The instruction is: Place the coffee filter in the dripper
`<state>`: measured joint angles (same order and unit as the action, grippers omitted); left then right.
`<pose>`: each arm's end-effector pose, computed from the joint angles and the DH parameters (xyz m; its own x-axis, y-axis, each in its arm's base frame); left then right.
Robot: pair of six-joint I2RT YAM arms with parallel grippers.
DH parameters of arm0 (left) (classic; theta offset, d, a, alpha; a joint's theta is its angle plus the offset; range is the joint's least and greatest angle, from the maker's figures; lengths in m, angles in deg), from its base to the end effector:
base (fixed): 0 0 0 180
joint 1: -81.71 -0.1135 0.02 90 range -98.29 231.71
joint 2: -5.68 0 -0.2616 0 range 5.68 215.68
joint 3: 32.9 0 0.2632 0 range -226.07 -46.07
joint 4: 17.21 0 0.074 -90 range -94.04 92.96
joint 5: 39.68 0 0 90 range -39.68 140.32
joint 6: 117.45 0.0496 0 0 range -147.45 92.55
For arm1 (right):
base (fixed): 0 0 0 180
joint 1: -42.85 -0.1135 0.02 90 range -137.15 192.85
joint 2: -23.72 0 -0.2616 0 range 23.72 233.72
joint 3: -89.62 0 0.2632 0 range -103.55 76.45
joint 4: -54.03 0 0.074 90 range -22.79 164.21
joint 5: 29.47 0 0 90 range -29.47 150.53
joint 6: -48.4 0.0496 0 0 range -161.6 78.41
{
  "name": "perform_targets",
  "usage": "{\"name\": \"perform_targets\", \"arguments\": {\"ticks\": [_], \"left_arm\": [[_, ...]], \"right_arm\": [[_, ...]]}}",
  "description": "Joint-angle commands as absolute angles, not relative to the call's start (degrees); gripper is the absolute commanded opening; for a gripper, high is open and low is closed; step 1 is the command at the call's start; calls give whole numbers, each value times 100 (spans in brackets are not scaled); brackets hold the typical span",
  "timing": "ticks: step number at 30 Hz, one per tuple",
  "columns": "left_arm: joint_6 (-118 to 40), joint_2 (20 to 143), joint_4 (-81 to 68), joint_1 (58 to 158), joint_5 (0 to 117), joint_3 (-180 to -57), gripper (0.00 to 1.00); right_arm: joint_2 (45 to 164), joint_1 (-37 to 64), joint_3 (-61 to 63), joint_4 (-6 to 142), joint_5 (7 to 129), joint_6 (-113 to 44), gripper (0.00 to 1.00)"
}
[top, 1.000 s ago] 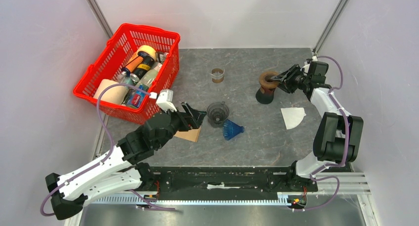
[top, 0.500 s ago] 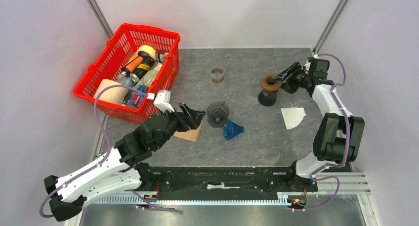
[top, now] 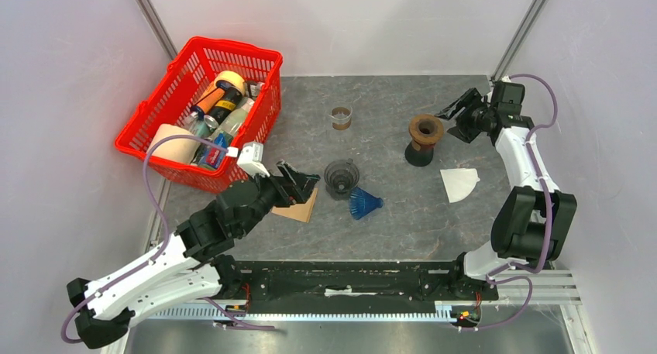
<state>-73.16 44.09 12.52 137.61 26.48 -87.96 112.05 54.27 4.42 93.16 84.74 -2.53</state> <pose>0.1194 -0.1407 0.3244 -0.4728 -0.4696 -0.7456 0.2839 0.7199 -0.6334 0.3603 -0.0520 0.2804 -0.5855 0.7047 -0.4008 0.3247 0.6568 0.6806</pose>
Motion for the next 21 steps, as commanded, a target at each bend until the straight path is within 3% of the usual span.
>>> {"name": "perform_targets", "arguments": {"ticks": [1,7,10,17,21], "left_arm": [[-7157,4313,1248,13770,2549,-8774,94],[-7148,4303,1407,13773,2420,-8812,94],[-7161,4271,1608,13770,2273,-8851,95],[-7344,4094,2267,13777,1871,-8883,95],[-7841,4074,3242,13777,1184,-8987,95]], "right_arm": [[10903,5445,173,9702,7924,-532,73],[10597,5443,286,9822,7899,-841,82],[10366,5443,413,9815,8059,-940,96],[9963,5391,498,9591,8873,-1013,97],[9644,5126,616,9718,8749,-1194,97]]}}
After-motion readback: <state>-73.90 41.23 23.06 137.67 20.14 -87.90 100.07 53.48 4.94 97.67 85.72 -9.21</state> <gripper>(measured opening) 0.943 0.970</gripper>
